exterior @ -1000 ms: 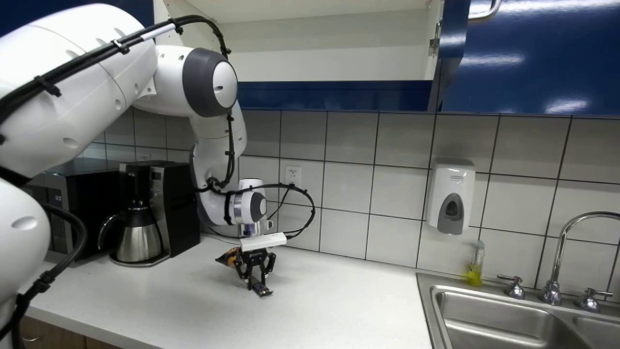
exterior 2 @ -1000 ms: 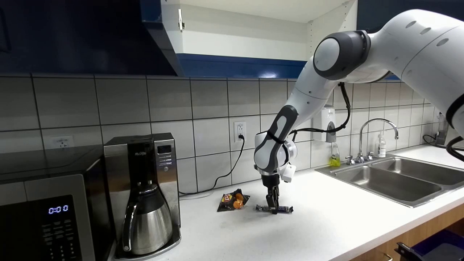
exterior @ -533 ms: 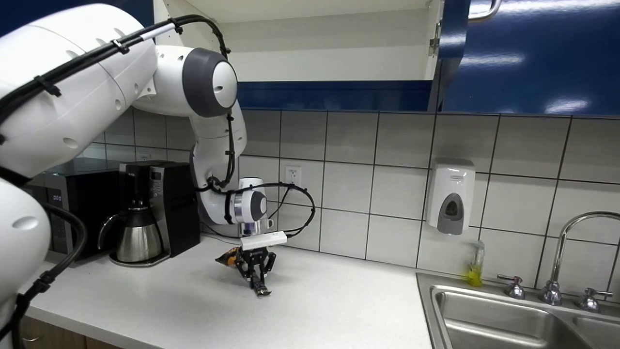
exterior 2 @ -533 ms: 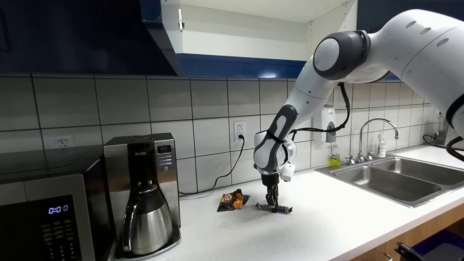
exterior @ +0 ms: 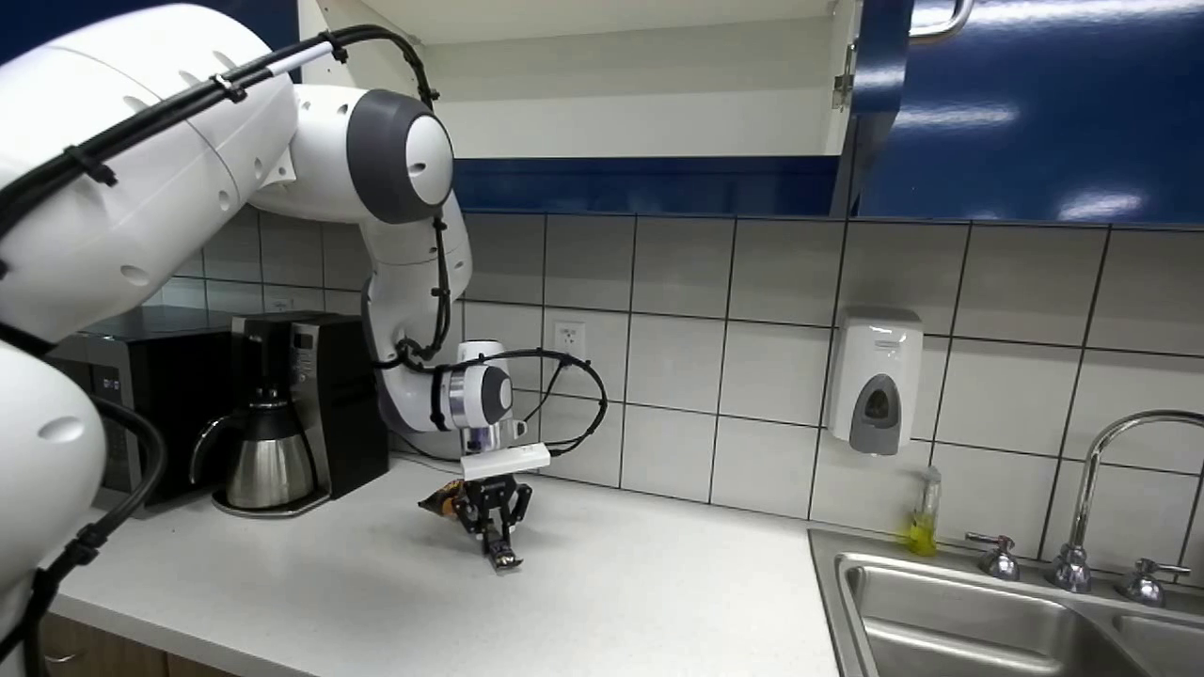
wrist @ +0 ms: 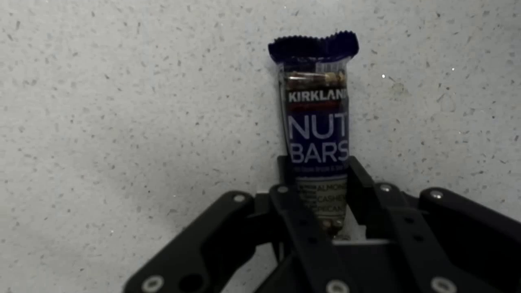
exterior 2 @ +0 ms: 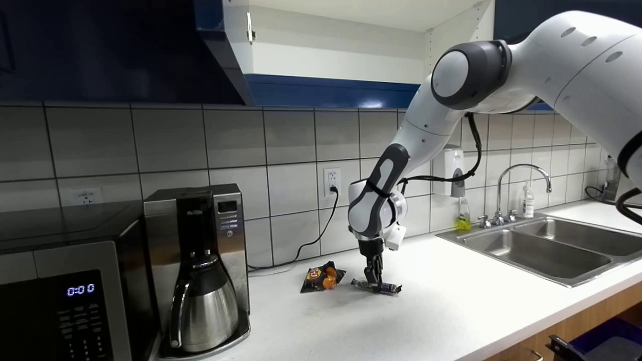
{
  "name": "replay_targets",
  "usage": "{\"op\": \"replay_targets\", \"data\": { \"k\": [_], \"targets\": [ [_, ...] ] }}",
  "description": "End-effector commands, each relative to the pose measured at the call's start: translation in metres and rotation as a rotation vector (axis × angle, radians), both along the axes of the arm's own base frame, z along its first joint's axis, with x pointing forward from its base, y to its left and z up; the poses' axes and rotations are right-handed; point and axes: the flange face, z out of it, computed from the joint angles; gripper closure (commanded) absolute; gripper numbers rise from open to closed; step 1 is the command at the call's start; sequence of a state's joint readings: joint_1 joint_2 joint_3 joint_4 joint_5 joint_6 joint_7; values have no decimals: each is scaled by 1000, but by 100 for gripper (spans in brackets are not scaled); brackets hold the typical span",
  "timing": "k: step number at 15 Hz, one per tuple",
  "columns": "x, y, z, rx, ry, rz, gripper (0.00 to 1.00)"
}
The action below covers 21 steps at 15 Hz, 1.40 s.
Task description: Put the chocolate bar inside the cabinet
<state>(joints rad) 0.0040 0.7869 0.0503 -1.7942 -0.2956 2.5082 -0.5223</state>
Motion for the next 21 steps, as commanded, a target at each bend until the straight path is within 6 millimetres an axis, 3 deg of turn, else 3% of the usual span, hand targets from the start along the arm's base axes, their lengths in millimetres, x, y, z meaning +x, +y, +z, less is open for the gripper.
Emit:
{"op": "replay_targets", "data": {
  "k": [1,11,21],
  "targets": [
    [2,4,19,-33,-15,-67,91],
    [2,9,49,-31,-85,-470,91],
    [-12,2,80,-20,-112,-572,91]
  ]
}}
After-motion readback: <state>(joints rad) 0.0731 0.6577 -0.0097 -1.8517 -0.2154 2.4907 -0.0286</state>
